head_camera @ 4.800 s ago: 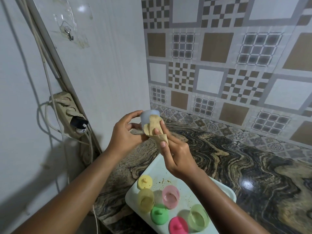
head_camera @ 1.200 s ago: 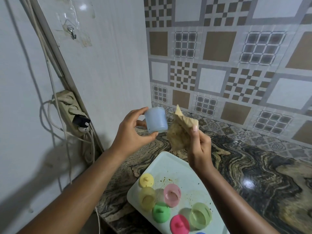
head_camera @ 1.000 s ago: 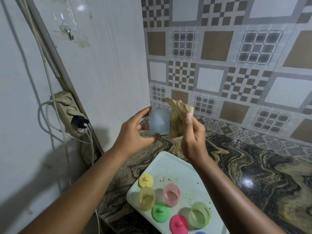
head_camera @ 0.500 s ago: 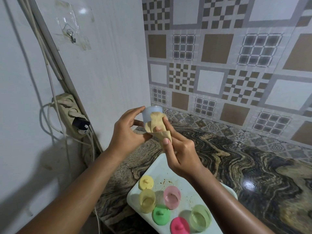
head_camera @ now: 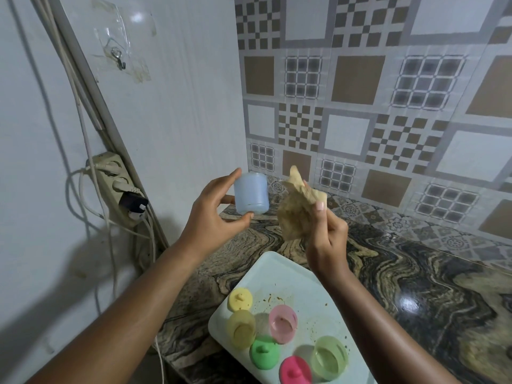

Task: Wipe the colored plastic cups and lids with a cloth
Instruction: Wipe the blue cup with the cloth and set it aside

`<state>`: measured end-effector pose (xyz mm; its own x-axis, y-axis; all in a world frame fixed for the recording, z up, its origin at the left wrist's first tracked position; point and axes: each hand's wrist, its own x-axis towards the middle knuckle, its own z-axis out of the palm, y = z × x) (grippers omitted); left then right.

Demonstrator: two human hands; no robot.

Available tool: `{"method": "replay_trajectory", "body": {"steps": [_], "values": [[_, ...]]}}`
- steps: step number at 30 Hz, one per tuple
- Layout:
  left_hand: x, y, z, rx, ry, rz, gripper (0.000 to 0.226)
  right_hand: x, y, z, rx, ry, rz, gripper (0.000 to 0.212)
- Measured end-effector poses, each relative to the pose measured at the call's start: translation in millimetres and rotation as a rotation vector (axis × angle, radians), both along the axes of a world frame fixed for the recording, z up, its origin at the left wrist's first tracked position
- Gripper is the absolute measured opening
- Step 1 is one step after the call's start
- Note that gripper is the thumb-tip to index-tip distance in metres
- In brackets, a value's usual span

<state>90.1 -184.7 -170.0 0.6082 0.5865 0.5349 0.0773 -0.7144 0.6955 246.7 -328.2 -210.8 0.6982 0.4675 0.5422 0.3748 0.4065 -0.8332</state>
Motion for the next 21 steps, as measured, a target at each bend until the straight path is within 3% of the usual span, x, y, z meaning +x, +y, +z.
{"method": "replay_trajectory", "body": {"steps": [4,7,16,21], "values": [[1.8,-5.9,2.1,-0.016,-0.015,-0.009,0.083,0.1,8.7,15.4,-0.018,-0.053,0.03,0.044],[4.9,-14.2,7.5,-0.067,-0.027,-0.048,0.08,-4.0,15.0,26.0,-0.05,-0.143,0.056,0.046],[7.5,-16.4,17.1,-0.051,-0.061,-0.028,0.07,-12.4,15.2,28.1,-0.225,-0.612,0.109,0.043],[3.9,-9.2,11.4,-0.068,-0.068,0.034,0.081,-13.9,8.7,13.5,-0.221,-0.696,0.167,0.041]]}}
